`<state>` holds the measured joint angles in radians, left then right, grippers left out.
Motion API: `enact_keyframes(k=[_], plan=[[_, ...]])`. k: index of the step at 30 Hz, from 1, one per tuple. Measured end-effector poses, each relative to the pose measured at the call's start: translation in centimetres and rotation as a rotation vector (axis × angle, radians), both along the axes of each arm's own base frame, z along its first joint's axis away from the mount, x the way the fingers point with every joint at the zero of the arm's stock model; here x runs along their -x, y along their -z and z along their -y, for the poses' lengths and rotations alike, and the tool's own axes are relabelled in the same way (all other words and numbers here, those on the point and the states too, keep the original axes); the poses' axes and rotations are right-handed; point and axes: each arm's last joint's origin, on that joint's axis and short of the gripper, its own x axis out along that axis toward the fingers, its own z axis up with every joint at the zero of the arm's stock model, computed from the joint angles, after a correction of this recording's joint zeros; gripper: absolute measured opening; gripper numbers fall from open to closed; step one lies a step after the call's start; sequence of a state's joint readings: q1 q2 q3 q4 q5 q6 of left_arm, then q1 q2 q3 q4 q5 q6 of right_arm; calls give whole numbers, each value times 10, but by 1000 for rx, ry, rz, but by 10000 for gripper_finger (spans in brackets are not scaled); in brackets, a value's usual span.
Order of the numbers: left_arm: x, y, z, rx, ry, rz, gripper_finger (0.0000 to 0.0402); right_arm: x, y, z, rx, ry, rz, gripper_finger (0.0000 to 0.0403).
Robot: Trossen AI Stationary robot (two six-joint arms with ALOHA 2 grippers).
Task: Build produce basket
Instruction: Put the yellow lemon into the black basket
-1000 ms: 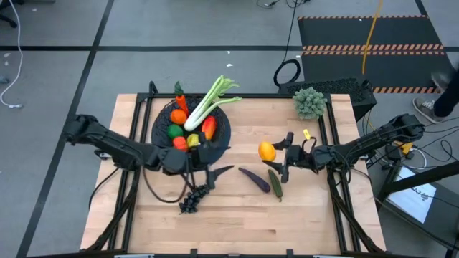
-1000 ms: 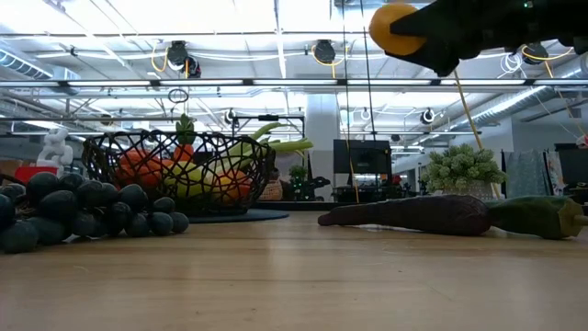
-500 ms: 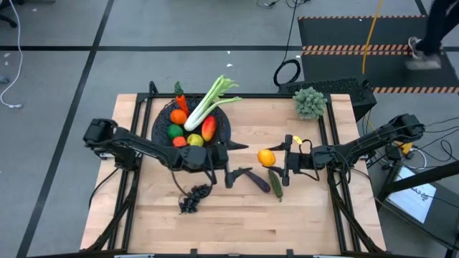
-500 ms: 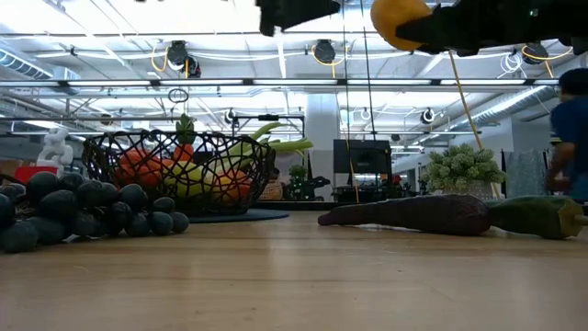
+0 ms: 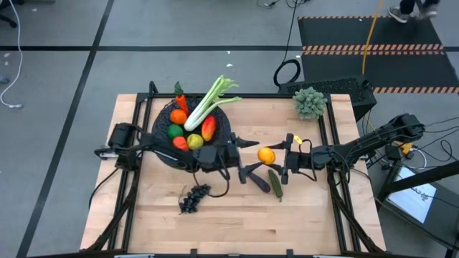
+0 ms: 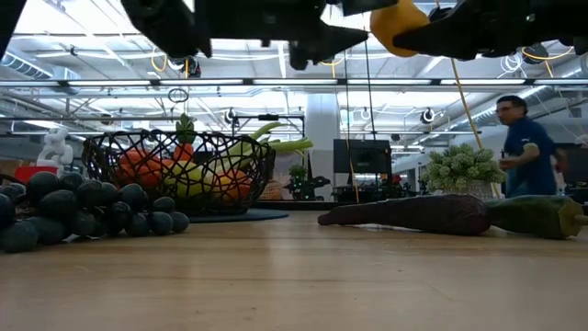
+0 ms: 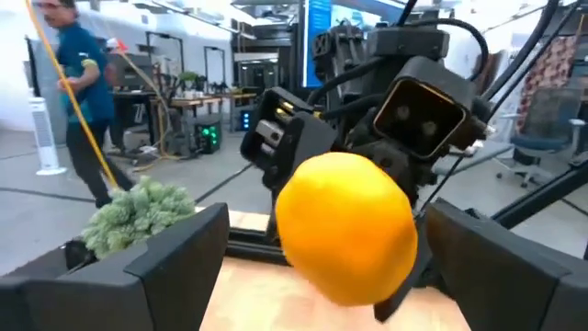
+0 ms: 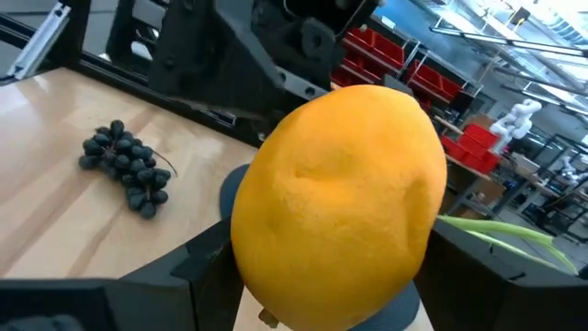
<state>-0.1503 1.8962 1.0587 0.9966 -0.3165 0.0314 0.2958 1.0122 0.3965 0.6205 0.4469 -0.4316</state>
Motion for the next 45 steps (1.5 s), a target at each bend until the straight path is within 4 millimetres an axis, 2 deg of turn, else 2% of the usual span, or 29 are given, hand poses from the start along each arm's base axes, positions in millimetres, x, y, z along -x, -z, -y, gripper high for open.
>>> enact_keyframes(k=[7, 15, 18, 24, 29, 32, 38, 45], plan=[[-26, -2, 3, -16, 25, 14, 325, 0, 0, 0, 1, 1, -3, 256], [-31, -3, 4, -30, 6, -53, 260, 0, 1, 0, 3, 1, -9, 256], [-30, -3, 4, -29, 6, -54, 251, 0, 1, 0, -21, 4, -8, 260], [-30, -3, 8, -76, 3, -59, 263, 0, 1, 2, -100, 60, 7, 306], [-27, -10, 12, -99, -2, -57, 251, 0, 1, 2, -116, 80, 18, 344], [-22, -20, 14, -100, 12, -67, 248, 1, 2, 2, -112, 89, 6, 353], [0, -57, 21, -114, 41, -122, 258, 1, 4, 3, -145, 106, -4, 350], [46, -104, 17, -123, -58, -248, 249, 1, 7, 3, -133, 102, -42, 350]])
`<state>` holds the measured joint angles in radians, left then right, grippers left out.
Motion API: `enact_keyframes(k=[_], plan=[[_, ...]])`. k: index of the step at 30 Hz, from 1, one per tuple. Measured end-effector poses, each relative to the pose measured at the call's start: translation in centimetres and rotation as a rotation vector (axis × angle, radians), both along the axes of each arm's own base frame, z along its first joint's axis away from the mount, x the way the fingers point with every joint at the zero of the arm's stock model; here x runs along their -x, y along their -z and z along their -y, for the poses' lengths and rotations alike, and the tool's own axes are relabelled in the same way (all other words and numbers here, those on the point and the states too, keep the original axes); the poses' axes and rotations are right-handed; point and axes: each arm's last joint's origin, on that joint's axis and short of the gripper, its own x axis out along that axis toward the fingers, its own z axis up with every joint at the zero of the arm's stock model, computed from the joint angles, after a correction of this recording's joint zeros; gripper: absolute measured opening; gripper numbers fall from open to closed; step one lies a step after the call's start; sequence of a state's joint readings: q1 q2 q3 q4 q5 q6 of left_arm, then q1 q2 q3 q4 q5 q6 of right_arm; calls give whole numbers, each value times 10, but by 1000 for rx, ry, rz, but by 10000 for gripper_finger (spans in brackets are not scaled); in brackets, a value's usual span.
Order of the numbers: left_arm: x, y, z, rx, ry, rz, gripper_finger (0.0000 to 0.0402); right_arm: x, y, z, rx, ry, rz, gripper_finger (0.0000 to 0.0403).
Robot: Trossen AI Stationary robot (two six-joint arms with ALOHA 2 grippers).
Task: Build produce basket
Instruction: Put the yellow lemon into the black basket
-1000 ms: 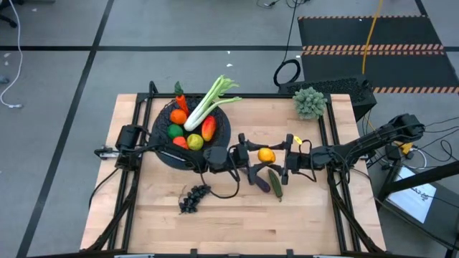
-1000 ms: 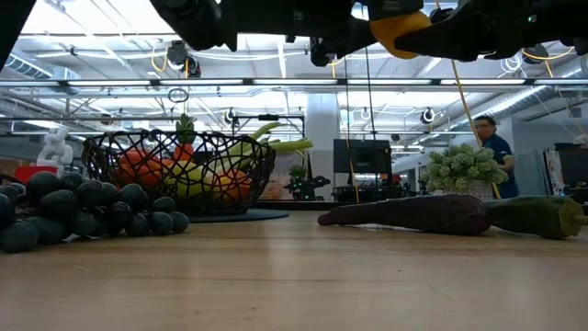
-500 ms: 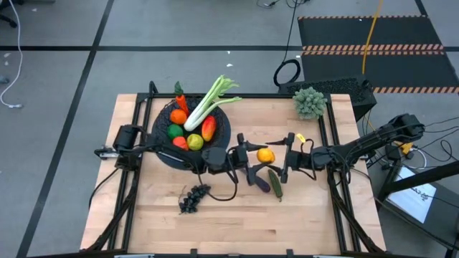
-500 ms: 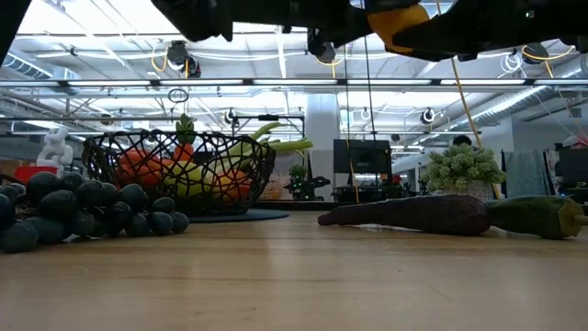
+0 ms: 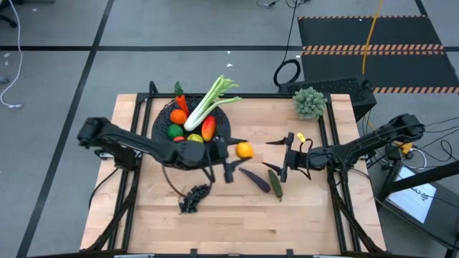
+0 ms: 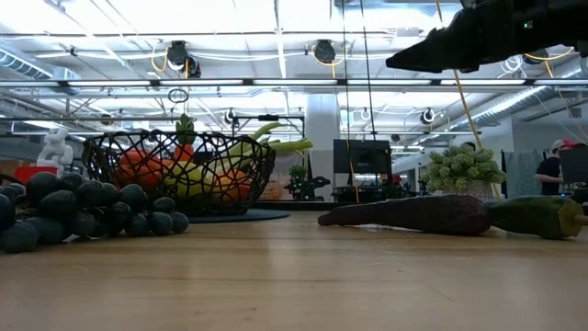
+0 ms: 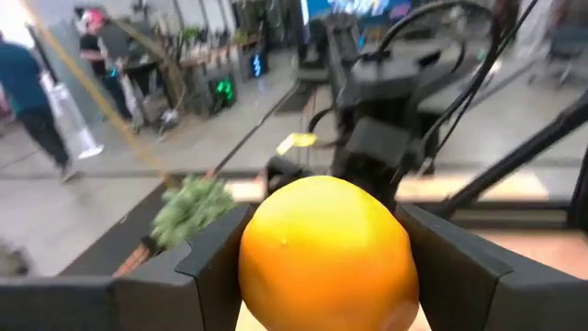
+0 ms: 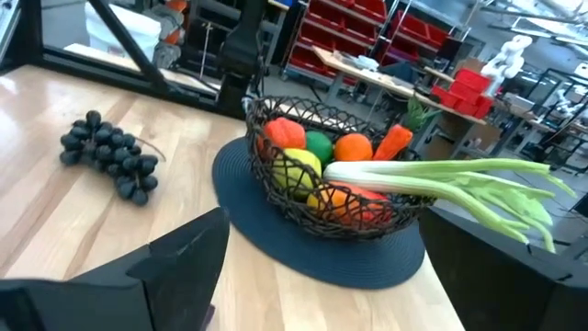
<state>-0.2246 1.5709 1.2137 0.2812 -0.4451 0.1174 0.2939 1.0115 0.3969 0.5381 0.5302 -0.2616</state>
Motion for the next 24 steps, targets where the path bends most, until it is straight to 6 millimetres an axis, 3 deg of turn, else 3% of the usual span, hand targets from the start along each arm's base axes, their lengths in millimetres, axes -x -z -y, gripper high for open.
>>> enact_keyframes(k=[6, 16, 21, 24], plan=[[47, -19, -11, 42, -52, -190, 260, 0, 2, 0, -10, -2, -22, 350], [116, -19, -27, 76, -133, -532, 253, 1, 4, 0, -7, -4, -34, 350], [133, -13, -27, -50, -96, -697, 257, 1, 4, 0, -2, -4, -42, 350], [134, -12, -34, -53, -137, -715, 253, 1, 4, 0, -2, -4, -41, 350]])
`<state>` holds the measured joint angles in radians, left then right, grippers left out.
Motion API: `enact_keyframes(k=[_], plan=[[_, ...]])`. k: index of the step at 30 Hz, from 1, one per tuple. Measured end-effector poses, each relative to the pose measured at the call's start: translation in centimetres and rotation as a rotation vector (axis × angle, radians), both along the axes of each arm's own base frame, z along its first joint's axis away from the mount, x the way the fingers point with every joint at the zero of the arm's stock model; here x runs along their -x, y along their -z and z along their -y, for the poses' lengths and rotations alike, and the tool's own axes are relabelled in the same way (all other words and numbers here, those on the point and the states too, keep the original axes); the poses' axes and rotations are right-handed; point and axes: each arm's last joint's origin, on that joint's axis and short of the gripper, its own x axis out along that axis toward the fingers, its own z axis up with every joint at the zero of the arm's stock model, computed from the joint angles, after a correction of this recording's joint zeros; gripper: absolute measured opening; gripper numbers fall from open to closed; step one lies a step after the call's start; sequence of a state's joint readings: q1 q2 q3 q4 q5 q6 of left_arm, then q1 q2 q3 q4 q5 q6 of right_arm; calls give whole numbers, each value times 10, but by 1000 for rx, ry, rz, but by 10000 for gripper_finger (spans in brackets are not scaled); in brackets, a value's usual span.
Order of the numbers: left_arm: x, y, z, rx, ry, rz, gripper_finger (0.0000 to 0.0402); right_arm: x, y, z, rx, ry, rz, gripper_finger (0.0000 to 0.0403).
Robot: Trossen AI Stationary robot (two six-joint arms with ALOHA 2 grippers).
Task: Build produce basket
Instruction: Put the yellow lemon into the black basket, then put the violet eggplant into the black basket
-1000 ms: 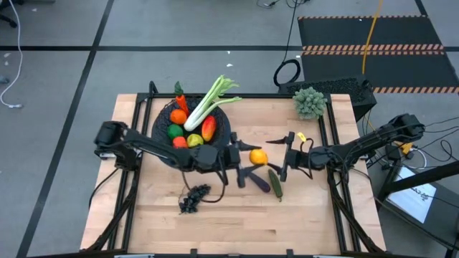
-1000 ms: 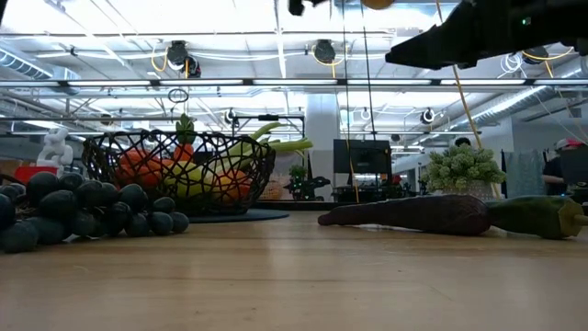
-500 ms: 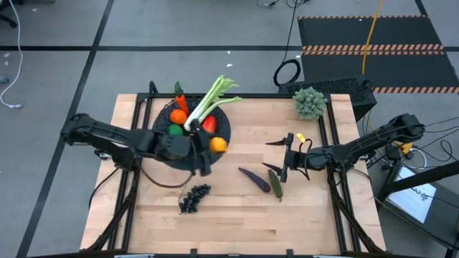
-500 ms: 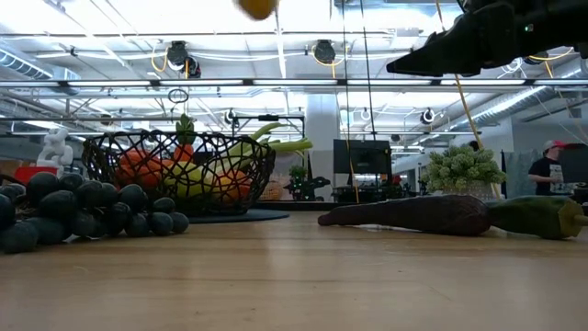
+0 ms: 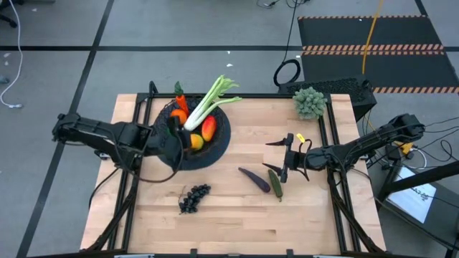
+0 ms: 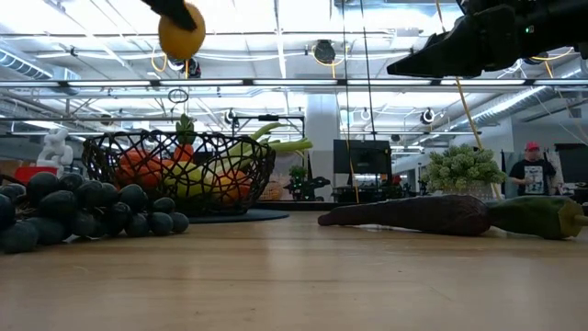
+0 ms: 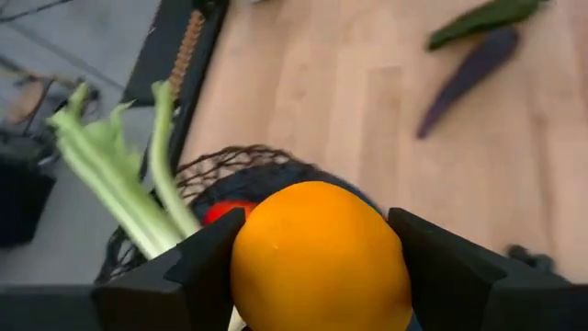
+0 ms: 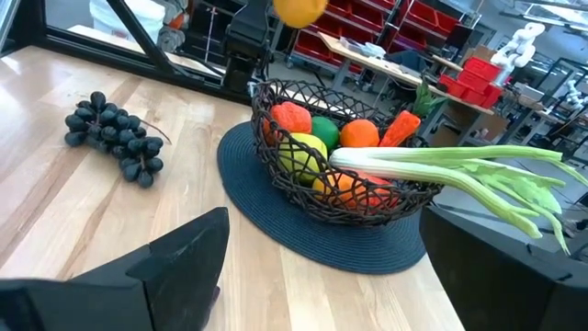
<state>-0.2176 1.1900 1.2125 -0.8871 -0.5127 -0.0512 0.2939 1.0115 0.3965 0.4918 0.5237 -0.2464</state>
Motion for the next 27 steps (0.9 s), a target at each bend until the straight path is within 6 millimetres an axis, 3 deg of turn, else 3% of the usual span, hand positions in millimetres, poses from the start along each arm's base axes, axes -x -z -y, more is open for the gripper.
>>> enact_keyframes(k=[5, 15, 21, 27], plan=[[-6, 7, -22, 31, -134, 42, 259, 0, 0, 0, -8, 1, 6, 350], [-17, 64, -65, 60, -307, 134, 270, 0, 0, 0, -101, 18, 28, 350], [-20, 79, -72, 118, -291, 198, 285, 0, 0, 0, -125, 22, 33, 350], [-21, 78, -72, 130, -313, 229, 345, 0, 1, 0, -123, 22, 22, 350]])
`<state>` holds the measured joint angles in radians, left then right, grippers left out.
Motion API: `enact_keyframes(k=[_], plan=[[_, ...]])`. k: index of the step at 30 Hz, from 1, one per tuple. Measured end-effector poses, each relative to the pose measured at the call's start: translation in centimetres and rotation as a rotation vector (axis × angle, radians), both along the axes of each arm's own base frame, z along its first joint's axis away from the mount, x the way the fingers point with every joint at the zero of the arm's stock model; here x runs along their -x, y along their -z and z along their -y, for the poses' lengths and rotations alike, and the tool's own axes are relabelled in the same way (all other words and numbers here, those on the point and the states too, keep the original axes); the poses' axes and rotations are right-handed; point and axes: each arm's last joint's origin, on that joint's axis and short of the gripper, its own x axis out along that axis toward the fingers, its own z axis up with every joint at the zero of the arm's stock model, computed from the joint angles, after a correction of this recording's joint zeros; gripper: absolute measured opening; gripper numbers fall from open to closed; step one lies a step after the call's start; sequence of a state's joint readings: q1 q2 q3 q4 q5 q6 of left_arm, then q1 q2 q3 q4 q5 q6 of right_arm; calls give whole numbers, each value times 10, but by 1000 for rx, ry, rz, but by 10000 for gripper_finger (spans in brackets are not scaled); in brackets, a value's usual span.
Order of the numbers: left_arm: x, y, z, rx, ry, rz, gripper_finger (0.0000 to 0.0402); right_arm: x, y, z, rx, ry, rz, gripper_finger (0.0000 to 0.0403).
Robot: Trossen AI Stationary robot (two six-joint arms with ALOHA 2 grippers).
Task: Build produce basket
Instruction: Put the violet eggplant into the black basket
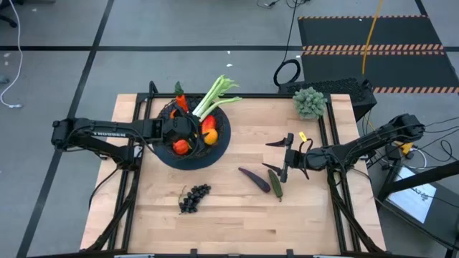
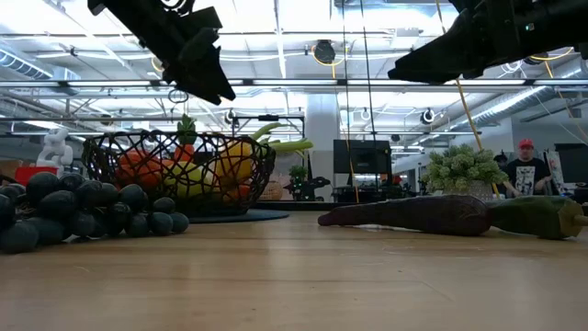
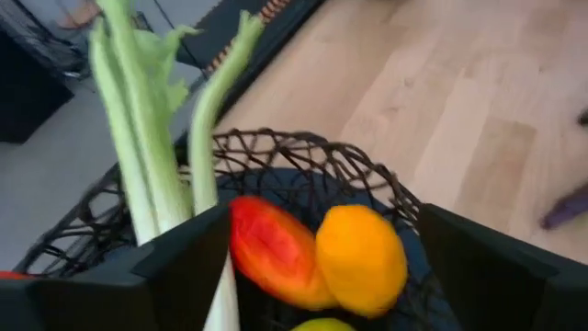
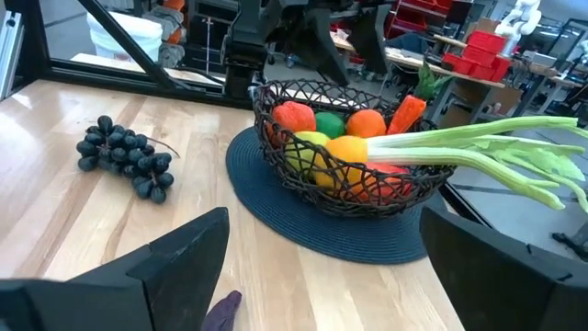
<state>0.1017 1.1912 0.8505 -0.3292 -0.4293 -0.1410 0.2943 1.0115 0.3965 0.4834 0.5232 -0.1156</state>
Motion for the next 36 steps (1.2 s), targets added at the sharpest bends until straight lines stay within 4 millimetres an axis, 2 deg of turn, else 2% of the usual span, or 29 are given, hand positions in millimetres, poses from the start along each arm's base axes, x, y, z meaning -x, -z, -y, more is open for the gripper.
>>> enact_keyframes(k=[4, 8, 15, 19, 23, 30, 36], plan=[[-2, -5, 0, -21, -28, 42, 388, 1, 3, 0, -63, 15, -12, 350], [-7, -11, 5, -18, -14, 121, 396, 2, 9, 1, -190, 49, -43, 350], [-9, -13, 17, -7, 19, 156, 356, 9, 28, -2, -438, 54, -201, 345], [-8, -17, 27, -13, 63, 174, 332, 7, 38, -14, -493, -22, -280, 331], [-10, -20, 34, -16, 95, 199, 313, 1, 54, -26, -559, 46, -284, 320], [-12, -25, 39, -41, 128, 243, 301, -29, 69, -54, -439, 48, -341, 318], [-12, -25, 38, -40, 129, 241, 301, -46, 86, -63, -368, 132, -404, 318]])
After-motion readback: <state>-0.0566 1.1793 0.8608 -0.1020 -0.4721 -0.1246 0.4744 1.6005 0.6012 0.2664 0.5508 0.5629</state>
